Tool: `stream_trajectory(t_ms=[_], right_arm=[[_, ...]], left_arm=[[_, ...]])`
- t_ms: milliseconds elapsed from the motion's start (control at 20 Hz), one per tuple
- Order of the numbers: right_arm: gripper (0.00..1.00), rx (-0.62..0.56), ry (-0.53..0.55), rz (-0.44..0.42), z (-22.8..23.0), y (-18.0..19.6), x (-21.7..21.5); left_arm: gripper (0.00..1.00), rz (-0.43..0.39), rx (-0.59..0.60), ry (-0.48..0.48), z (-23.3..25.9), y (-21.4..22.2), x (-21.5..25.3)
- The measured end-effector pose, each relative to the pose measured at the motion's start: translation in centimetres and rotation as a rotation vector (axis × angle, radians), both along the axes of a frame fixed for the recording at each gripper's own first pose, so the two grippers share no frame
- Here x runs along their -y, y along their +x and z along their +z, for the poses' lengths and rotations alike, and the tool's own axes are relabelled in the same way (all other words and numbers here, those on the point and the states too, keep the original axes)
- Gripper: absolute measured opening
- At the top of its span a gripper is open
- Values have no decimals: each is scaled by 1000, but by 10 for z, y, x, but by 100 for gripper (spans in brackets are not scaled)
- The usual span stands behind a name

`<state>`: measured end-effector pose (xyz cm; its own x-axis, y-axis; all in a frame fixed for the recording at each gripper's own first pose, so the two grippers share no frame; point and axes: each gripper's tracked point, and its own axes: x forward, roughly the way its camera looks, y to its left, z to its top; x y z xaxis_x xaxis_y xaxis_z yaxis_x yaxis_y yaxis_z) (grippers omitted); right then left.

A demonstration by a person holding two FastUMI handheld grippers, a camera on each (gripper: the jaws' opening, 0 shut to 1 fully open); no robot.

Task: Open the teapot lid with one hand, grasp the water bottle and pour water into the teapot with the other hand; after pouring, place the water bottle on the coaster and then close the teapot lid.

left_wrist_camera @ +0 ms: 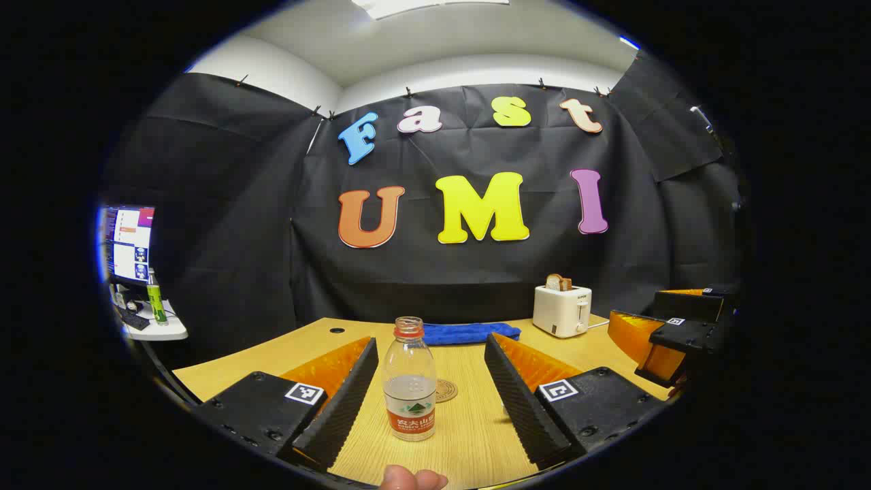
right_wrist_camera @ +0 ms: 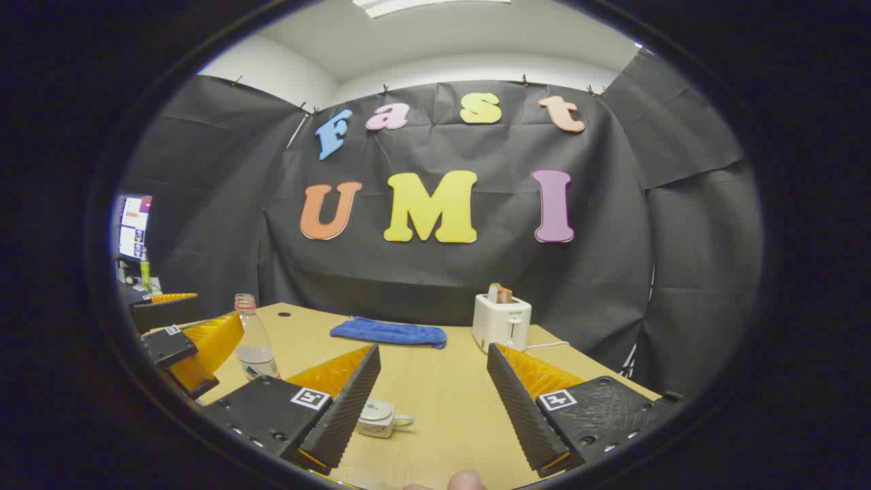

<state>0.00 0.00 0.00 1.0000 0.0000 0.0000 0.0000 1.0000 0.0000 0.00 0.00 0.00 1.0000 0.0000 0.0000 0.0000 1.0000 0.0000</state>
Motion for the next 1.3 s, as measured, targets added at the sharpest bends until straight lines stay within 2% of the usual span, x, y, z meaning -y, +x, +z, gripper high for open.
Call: stream_trajectory(t_ms=[850,900,1300], right_arm=[[95,8,-15,12,3,-7,-6],[97,5,-12,15,1,-6,-7],[95,-23,-14,25,-16,2,-10]], left_arm=[[99,-3,-7,-4,2,-4,-1],[99,-3,-7,-3,2,-4,-1],[99,5,-15,-3,1,-3,-3]])
